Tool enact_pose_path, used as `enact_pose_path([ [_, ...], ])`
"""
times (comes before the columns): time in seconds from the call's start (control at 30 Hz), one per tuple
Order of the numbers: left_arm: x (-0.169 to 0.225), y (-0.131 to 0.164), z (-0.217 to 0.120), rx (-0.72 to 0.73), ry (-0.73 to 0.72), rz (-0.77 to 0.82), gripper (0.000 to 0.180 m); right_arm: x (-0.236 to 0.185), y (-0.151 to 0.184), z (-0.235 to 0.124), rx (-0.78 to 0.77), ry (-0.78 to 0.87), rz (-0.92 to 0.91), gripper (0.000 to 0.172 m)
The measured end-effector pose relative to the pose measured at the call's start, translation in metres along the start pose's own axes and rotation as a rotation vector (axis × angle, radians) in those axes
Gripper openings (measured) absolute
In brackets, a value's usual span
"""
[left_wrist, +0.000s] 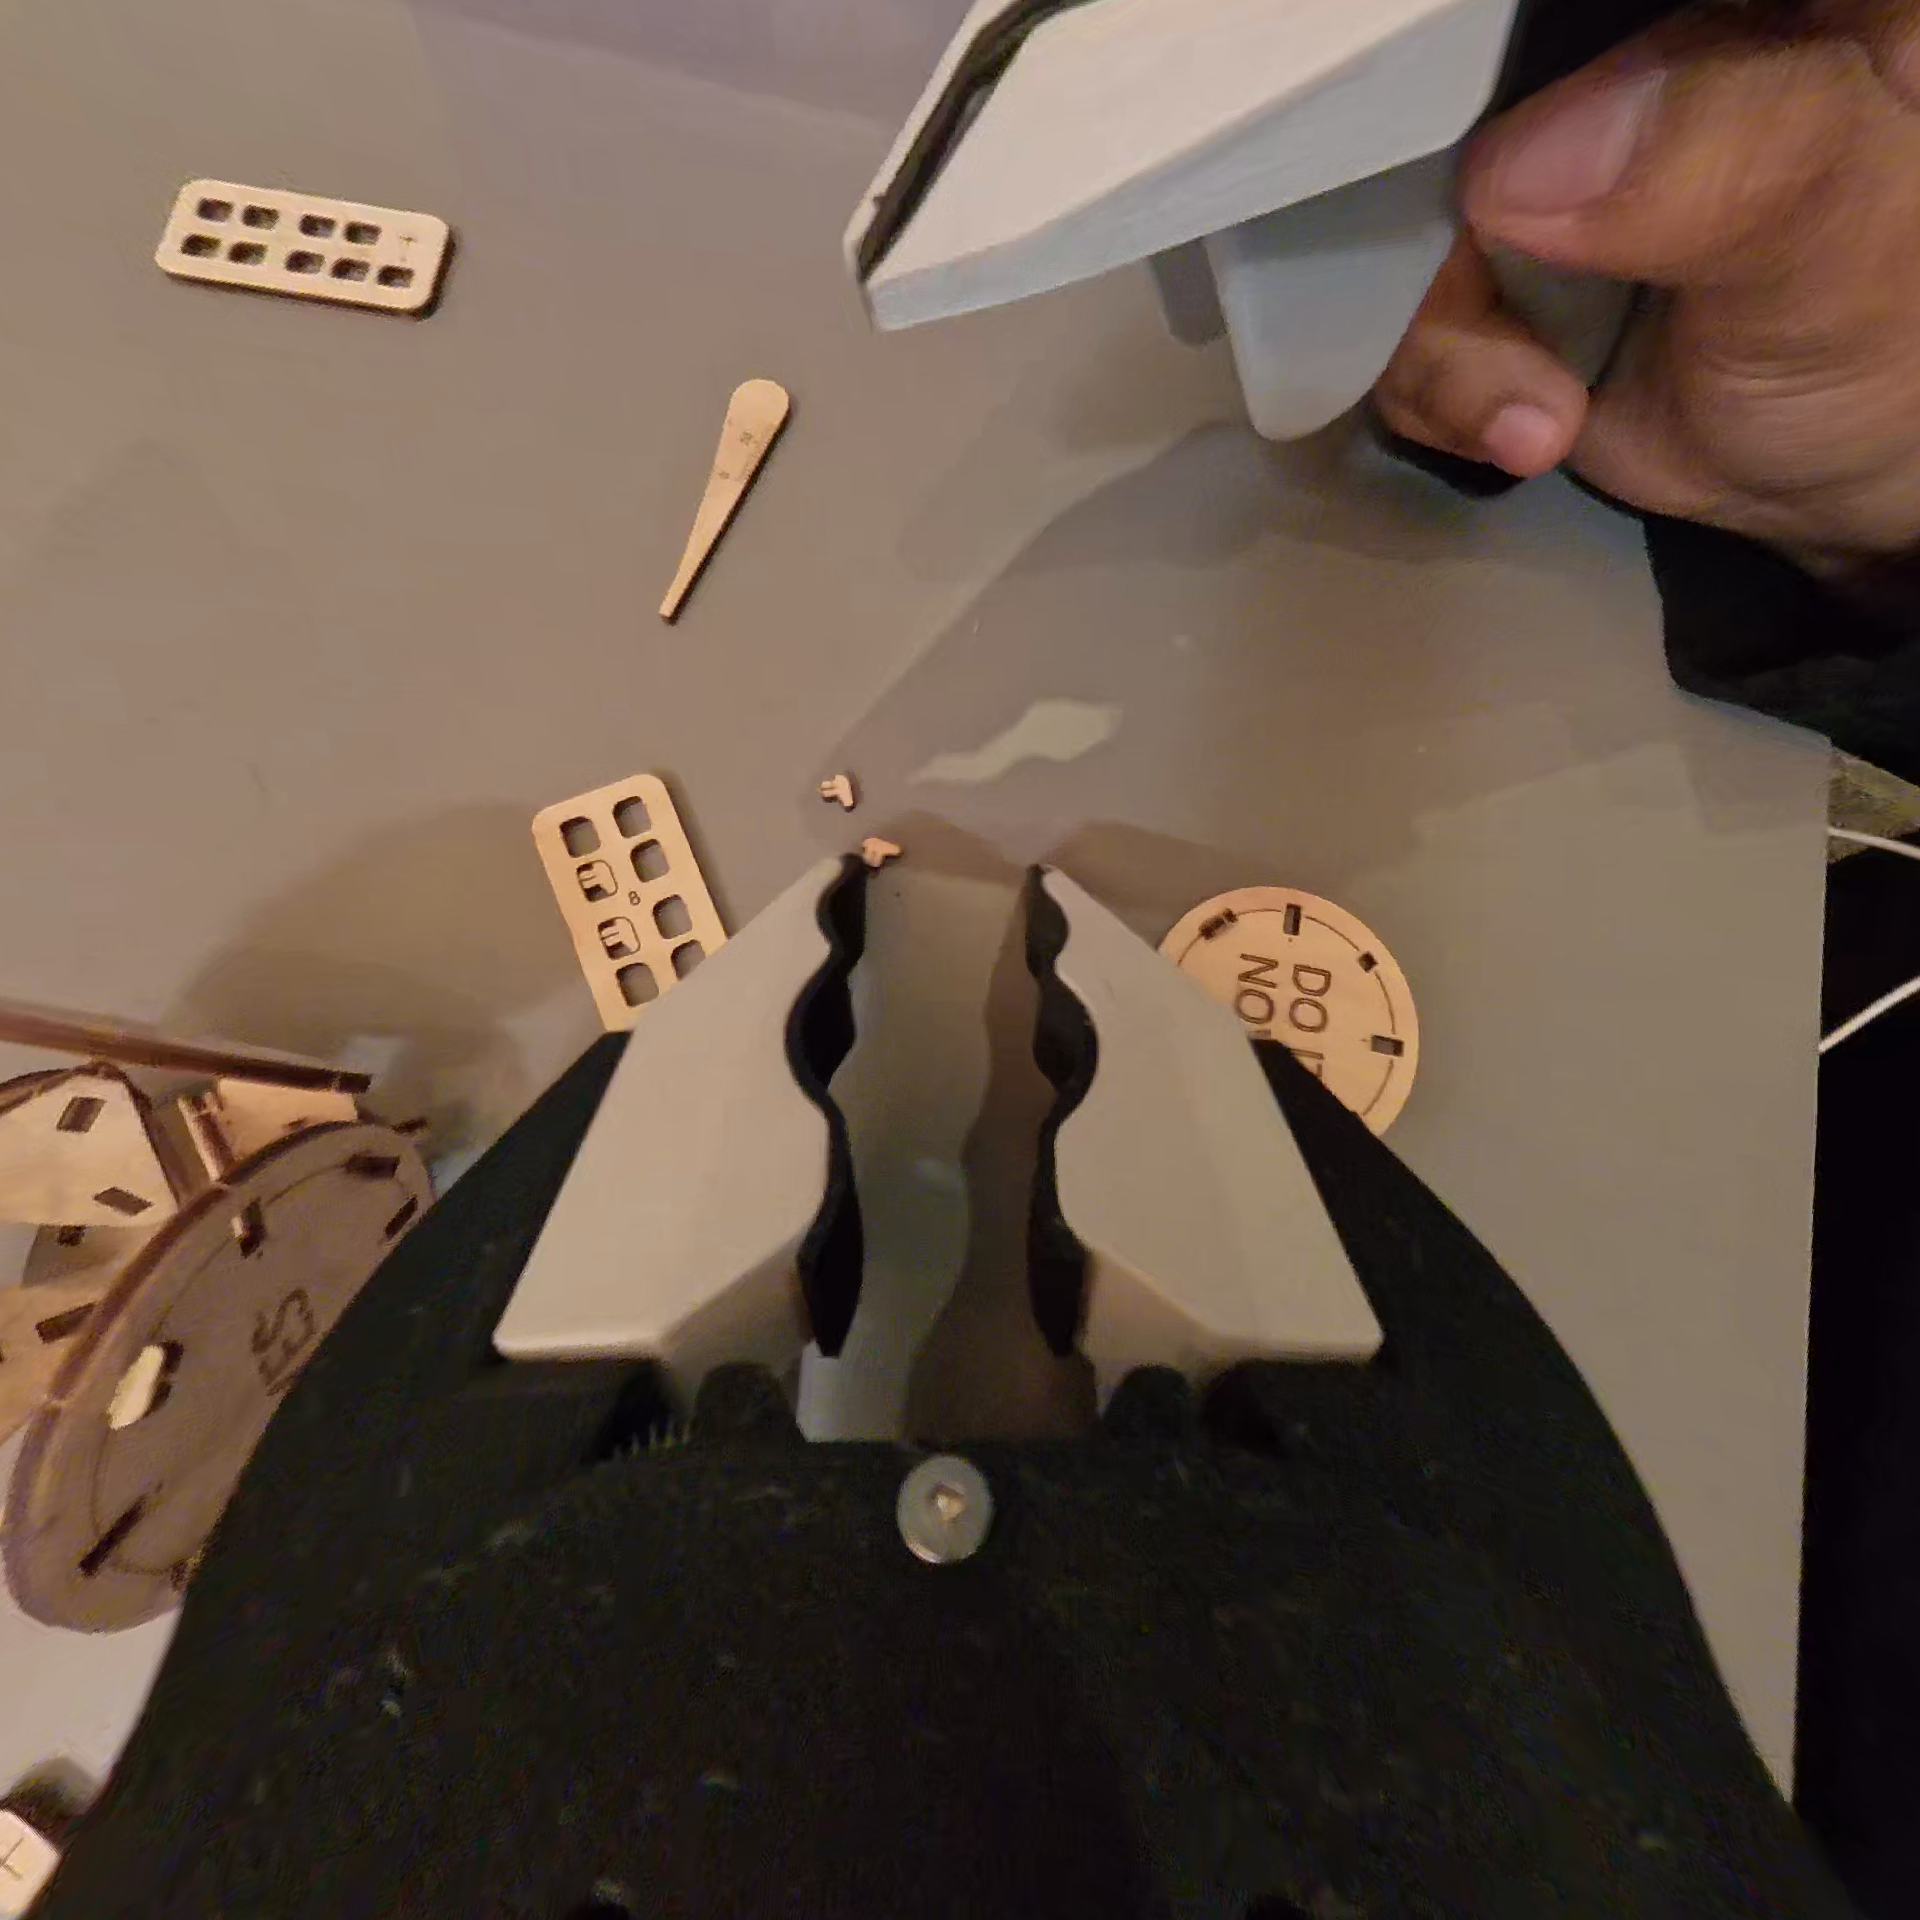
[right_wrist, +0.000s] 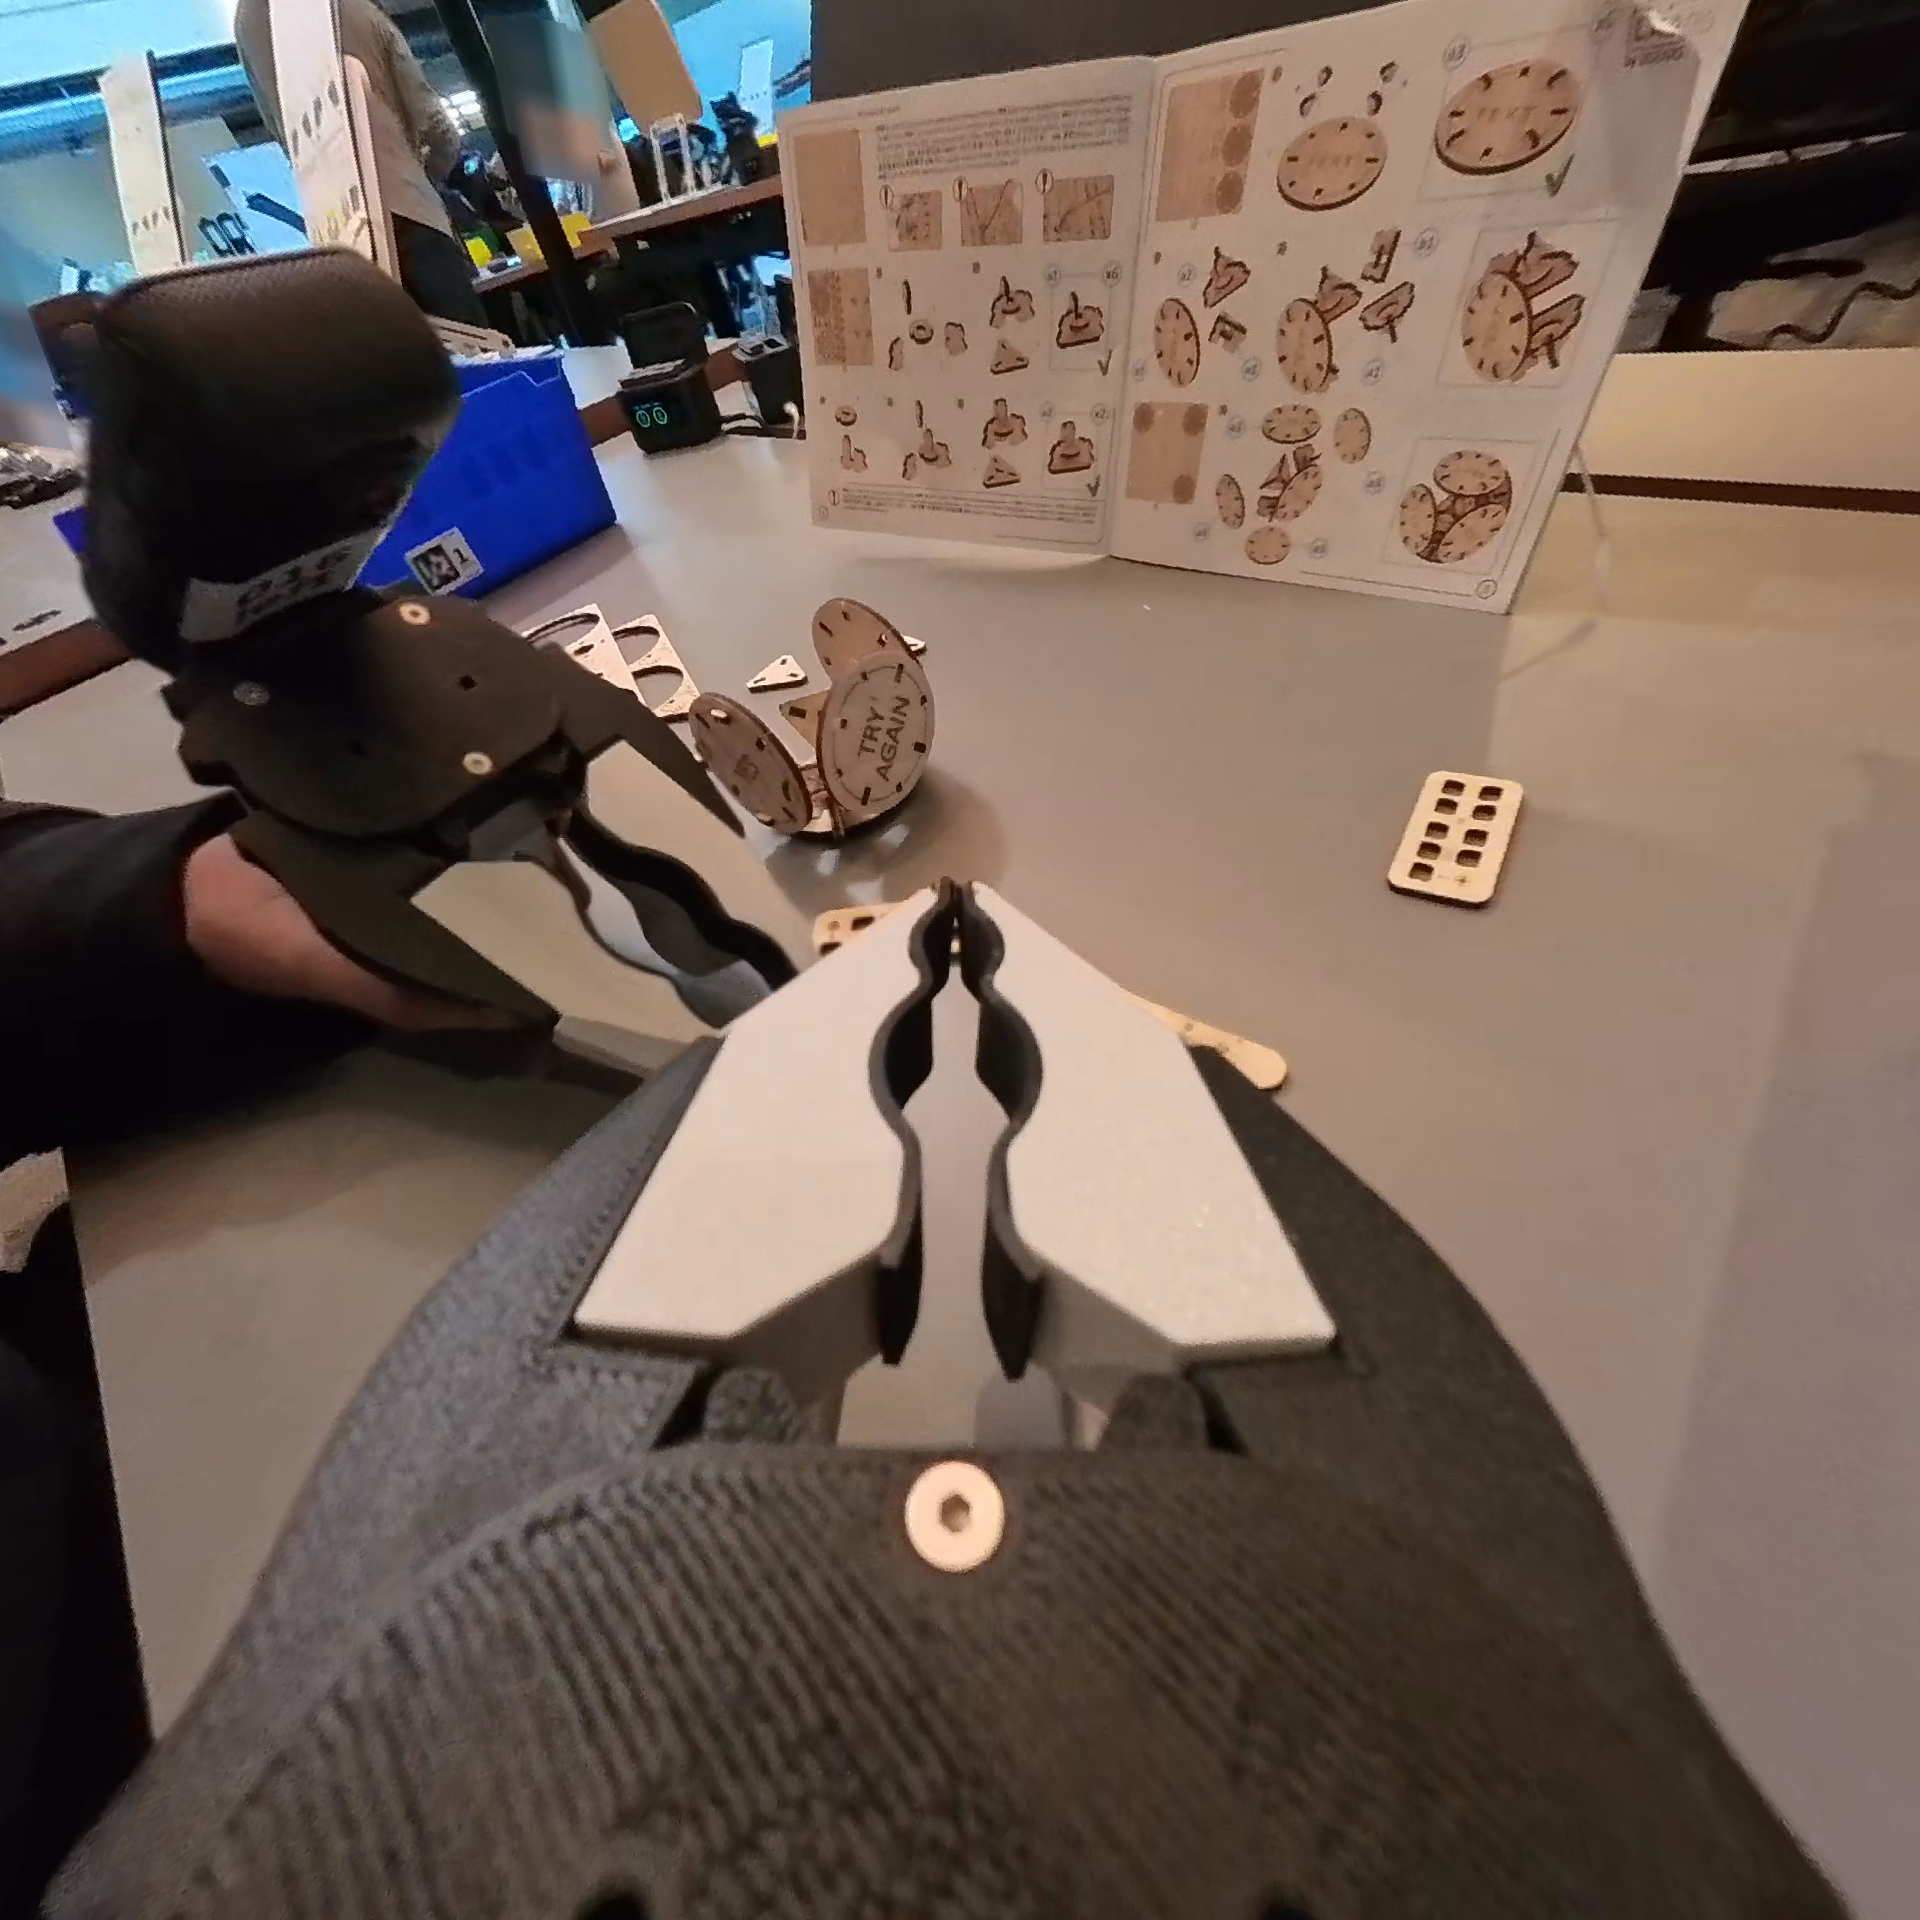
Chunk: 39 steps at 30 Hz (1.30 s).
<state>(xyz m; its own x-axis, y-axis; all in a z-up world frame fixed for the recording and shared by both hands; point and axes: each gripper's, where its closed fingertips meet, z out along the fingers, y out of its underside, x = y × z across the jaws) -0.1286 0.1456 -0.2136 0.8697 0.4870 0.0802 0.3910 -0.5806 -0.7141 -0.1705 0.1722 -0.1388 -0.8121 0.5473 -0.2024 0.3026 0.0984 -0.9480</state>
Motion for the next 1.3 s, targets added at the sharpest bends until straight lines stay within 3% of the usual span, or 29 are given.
enact_pose_path([
  [0.07,0.004,0.0,0.0,0.001,0.05,-0.015,0.001,0.0,-0.001,-0.001,0.008,-0.012,0.015,0.0],
  [0.1,0.005,0.0,0.0,-0.003,0.074,-0.032,0.0,0.001,-0.002,-0.001,0.012,-0.018,0.025,0.0],
  [0.3,-0.007,-0.003,0.001,0.013,0.045,-0.092,0.011,0.002,-0.007,-0.006,0.047,-0.081,0.106,0.0],
  [0.5,-0.006,-0.005,0.004,0.005,0.023,-0.085,0.006,0.0,-0.012,-0.01,0.088,-0.086,0.084,0.0],
  [0.8,-0.003,-0.014,-0.005,0.08,0.019,-0.037,0.001,-0.019,-0.009,-0.004,0.072,-0.07,-0.092,0.0],
  [0.93,0.004,-0.029,-0.025,0.186,-0.007,0.057,0.0,-0.024,0.006,-0.005,-0.043,-0.139,0.05,0.002],
  [1.1,0.022,-0.04,-0.042,0.288,0.011,0.161,0.0,-0.052,0.013,-0.008,-0.106,-0.349,0.35,0.014],
  [1.3,0.035,-0.043,-0.05,0.338,0.034,0.208,0.0,-0.061,0.023,-0.009,-0.155,-0.381,0.441,0.012],
])
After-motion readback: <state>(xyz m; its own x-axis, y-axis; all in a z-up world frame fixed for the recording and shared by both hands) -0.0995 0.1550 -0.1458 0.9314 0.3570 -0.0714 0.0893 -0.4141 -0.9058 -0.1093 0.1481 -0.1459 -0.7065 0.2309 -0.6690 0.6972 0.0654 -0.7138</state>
